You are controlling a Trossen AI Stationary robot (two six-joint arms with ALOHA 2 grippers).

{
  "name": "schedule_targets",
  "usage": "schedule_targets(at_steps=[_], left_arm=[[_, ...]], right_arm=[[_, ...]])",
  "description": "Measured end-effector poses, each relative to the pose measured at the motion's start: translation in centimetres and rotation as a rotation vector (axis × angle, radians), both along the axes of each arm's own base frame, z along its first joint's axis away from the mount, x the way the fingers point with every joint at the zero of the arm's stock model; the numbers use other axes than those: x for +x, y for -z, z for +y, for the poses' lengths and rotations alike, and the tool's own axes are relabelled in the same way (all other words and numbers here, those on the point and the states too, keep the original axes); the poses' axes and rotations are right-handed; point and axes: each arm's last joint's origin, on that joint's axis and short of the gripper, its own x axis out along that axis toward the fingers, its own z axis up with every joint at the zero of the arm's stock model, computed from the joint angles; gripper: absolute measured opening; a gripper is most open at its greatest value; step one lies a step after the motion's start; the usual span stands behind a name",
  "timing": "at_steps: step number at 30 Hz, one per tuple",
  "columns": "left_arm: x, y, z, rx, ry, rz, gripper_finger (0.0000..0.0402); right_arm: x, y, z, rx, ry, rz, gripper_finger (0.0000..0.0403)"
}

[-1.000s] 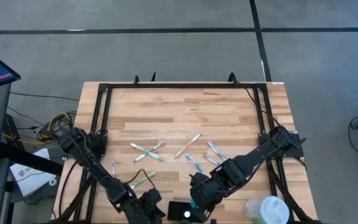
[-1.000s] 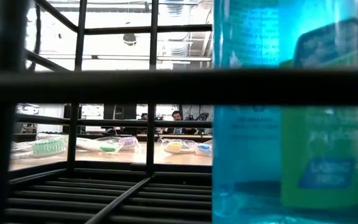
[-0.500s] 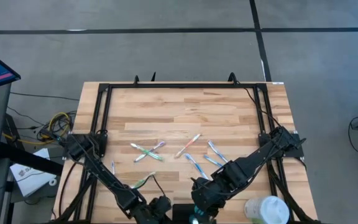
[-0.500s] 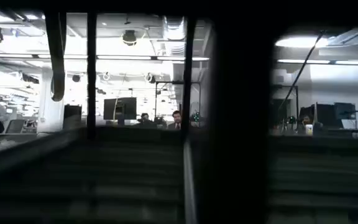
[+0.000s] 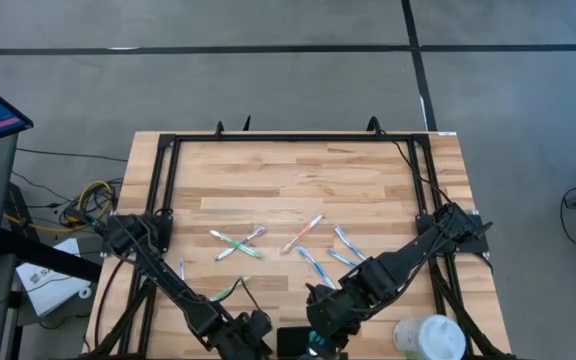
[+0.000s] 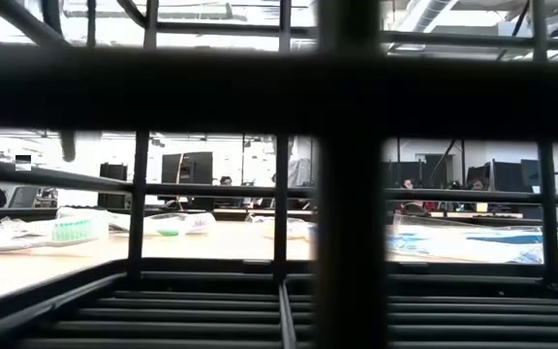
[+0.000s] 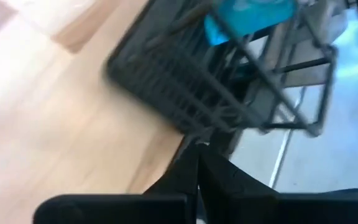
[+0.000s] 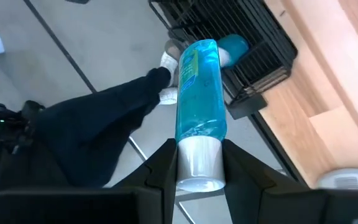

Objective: Pick & Place toothbrushing station
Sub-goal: Put the blue mouthwash into the black mesh organizer

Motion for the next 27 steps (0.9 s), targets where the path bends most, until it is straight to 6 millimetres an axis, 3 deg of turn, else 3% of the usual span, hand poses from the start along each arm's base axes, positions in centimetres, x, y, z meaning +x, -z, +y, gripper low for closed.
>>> schedule_targets(at_steps=[6, 12, 19, 27], left_arm=[[-1.3, -1.7, 1.2, 0.079, -0.012, 0.067, 0.0], [-2.1, -3.9, 2.5, 0.136, -0.055, 0.048, 0.0001], [-2.5, -4.6, 2.6, 0.14, -0.063, 0.04, 0.0001], [-2.6, -4.6, 2.4, 0.137, -0.066, 0.037, 0.0001]], right_arm=[[0.1, 0.1, 0.1, 0.008, 0.038, 0.014, 0.0093], [2.3, 3.9, 0.8, -0.025, 0.024, 0.095, 0.0093], [3.5, 4.9, 1.7, -0.045, -0.015, 0.137, 0.0093], [4.5, 5.9, 0.4, -0.086, -0.029, 0.233, 0.0093]])
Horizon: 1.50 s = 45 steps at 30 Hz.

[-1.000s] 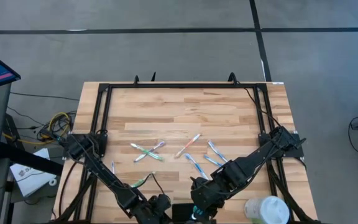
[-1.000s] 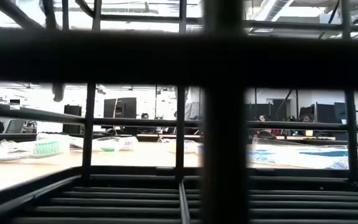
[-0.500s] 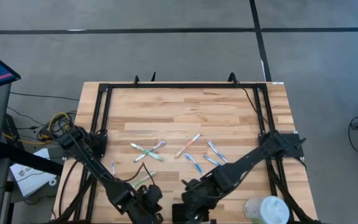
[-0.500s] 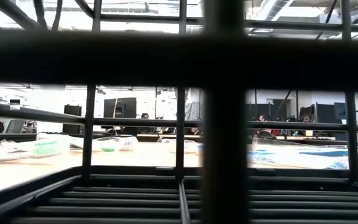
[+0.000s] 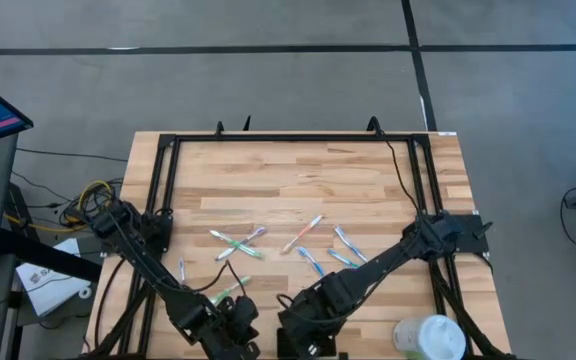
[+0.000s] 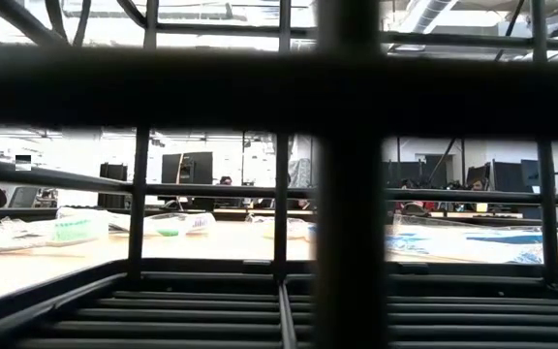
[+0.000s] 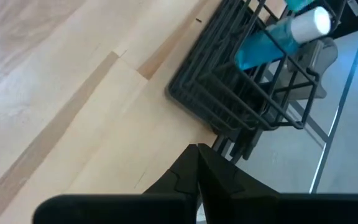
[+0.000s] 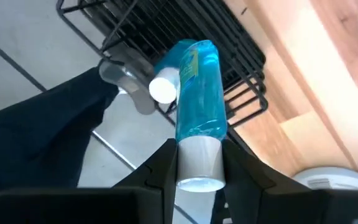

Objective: Pick & Place toothbrushing station
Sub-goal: Put the blue mouthwash into the black mesh organizer

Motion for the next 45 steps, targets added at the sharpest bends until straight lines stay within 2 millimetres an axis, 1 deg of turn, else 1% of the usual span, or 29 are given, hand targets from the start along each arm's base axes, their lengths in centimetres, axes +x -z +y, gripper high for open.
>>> schedule_targets(at_steps=[4, 7, 19, 27, 28, 32, 34, 38, 45], left_arm=[[0.0, 0.0, 0.0, 0.002, -0.003, -0.001, 0.0001], [0.0, 0.0, 0.0, 0.005, -0.006, -0.006, 0.0], [0.1, 0.0, 0.0, 0.006, -0.006, -0.005, 0.0], [0.7, 0.1, 0.6, -0.009, -0.017, 0.005, 0.0], [0.7, 0.1, 0.6, -0.011, -0.015, 0.008, 0.0], [0.9, 0.1, 0.8, -0.011, -0.017, 0.008, 0.0], [0.9, 0.1, 0.8, -0.012, -0.019, 0.009, 0.0], [1.0, 0.0, 0.8, -0.015, -0.019, 0.006, 0.0], [1.0, 0.0, 0.8, -0.017, -0.017, 0.003, 0.0]], right_arm=[[0.3, 0.1, -0.5, 0.008, -0.005, 0.012, 0.0093], [0.5, 0.4, -0.4, 0.017, -0.01, 0.012, 0.0093], [0.4, 0.4, -0.1, 0.005, -0.01, -0.007, 0.0093], [0.4, 0.3, 0.2, 0.004, -0.007, -0.026, 0.0093], [0.5, 0.4, 0.1, 0.0, -0.006, -0.027, 0.0093], [1.2, 2.3, 0.3, -0.011, -0.021, 0.011, 0.0093], [1.4, 2.8, 0.6, 0.002, -0.027, 0.015, 0.0093], [1.4, 3.2, 1.0, 0.01, -0.044, 0.015, 0.0093], [1.6, 3.2, 0.5, -0.001, -0.037, 0.019, 0.0093]])
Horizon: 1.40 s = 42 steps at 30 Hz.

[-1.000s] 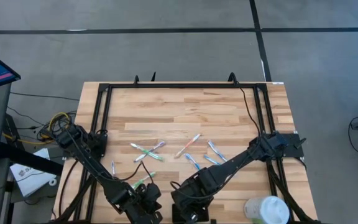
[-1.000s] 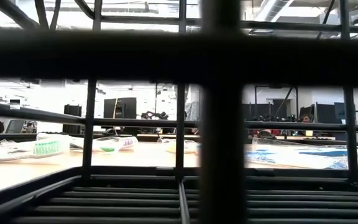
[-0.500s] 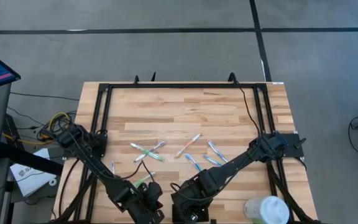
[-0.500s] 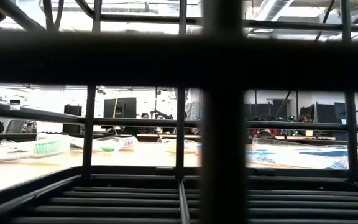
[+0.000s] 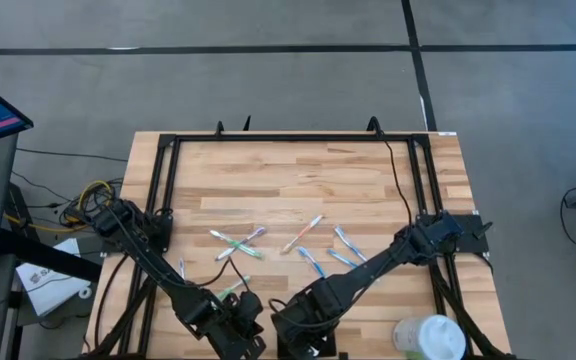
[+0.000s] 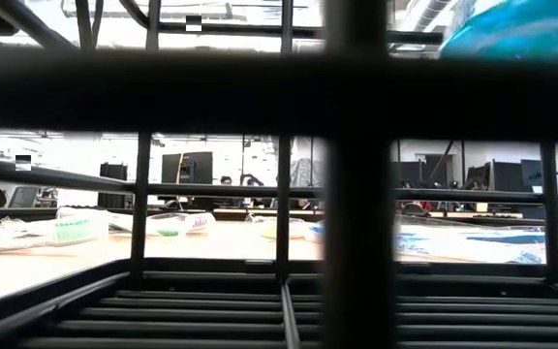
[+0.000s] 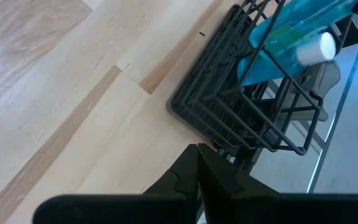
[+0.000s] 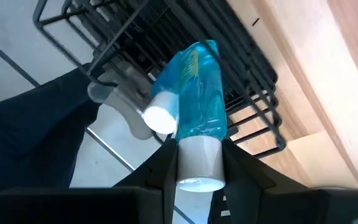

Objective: Pick & Place toothbrushing station
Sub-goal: Put the blue mouthwash into the black mesh organizer

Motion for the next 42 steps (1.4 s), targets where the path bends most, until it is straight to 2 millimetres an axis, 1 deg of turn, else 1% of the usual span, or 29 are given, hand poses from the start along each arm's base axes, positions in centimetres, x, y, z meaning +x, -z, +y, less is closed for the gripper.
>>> schedule_targets(at_steps=[10, 14, 23, 32, 36, 42], left_arm=[[0.1, 0.0, 0.0, -0.006, -0.001, -0.005, 0.0], [0.4, 0.0, 0.3, 0.005, 0.009, -0.004, 0.0], [1.5, 0.1, 1.5, -0.011, 0.094, 0.051, 0.0], [1.2, 0.2, 1.4, 0.058, 0.232, 0.07, 0.0], [1.1, 0.2, 1.3, 0.077, 0.299, 0.071, 0.0], [1.1, 0.2, 1.3, 0.095, 0.331, 0.066, 0.0]], right_arm=[[0.3, 0.0, -0.3, 0.026, 0.016, 0.007, 0.0093], [0.3, -0.1, -0.3, 0.038, 0.021, 0.016, 0.0093], [0.4, -0.1, -0.4, 0.033, 0.1, 0.051, 0.0093], [1.2, -0.2, -1.5, 0.079, 0.218, 0.116, 0.0093], [1.1, -0.2, -1.4, 0.084, 0.261, 0.147, 0.0093], [1.1, -0.3, -1.2, 0.11, 0.301, 0.185, 0.0093]])
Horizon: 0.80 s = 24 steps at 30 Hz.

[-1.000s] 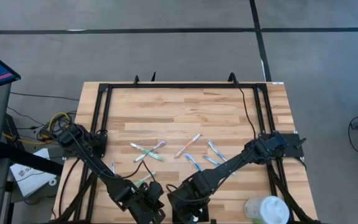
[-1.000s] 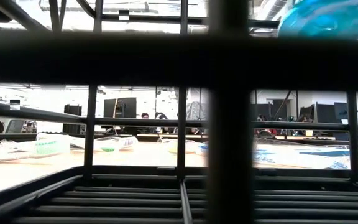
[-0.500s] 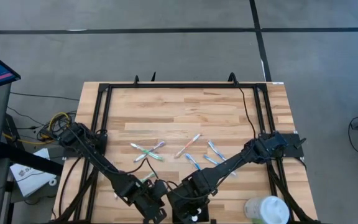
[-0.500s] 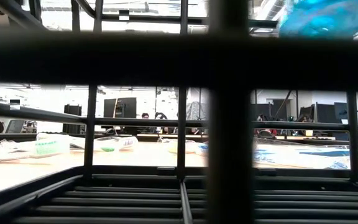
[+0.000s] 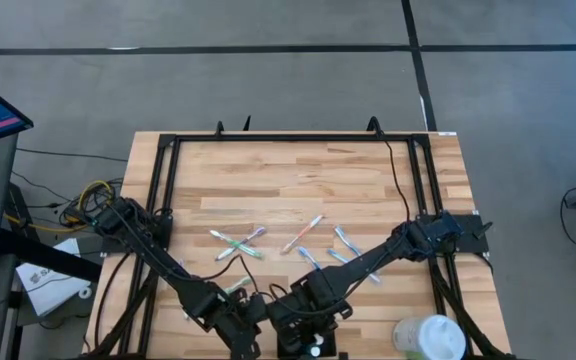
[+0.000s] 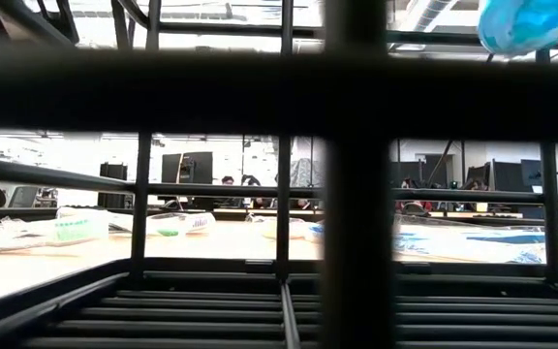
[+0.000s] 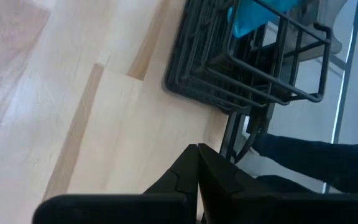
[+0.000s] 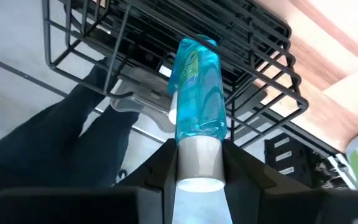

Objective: Pick & Place toothbrushing station
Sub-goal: Put the blue mouthwash into the black mesh organizer

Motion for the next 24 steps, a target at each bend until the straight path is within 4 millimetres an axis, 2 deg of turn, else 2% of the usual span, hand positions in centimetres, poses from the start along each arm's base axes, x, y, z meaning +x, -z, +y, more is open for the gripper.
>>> schedule_targets(at_steps=[13, 21, 24], left_arm=[[0.1, 0.0, 0.1, 0.02, -0.011, -0.019, 0.0], [0.1, 0.0, 0.1, 0.022, -0.013, -0.02, 0.0], [0.1, 0.0, 0.1, 0.026, -0.015, -0.023, 0.0]], right_arm=[[0.7, 0.1, -0.3, 0.022, 0.079, 0.01, 0.0093], [1.8, 3.0, 0.7, 0.045, 0.081, 0.028, 0.0093], [2.1, 3.1, 0.8, 0.053, 0.081, 0.008, 0.0093]])
